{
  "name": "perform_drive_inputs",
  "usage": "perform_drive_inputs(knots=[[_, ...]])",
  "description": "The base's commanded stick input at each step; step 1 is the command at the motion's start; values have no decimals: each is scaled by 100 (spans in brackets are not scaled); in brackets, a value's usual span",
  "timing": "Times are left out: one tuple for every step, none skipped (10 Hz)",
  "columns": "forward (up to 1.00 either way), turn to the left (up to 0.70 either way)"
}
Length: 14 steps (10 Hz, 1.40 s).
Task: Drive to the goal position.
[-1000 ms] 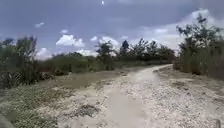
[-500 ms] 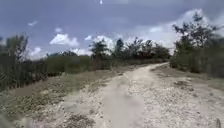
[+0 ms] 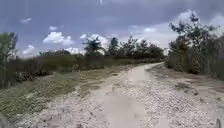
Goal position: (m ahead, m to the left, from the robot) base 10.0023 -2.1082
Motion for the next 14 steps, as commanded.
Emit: perform_drive_inputs(knots=[[50,1],[50,1],[50,1],[50,1],[50,1],[50,1],[50,1],[50,1],[50,1],[50,1],[50,1],[50,1],[50,1],[50,1]])
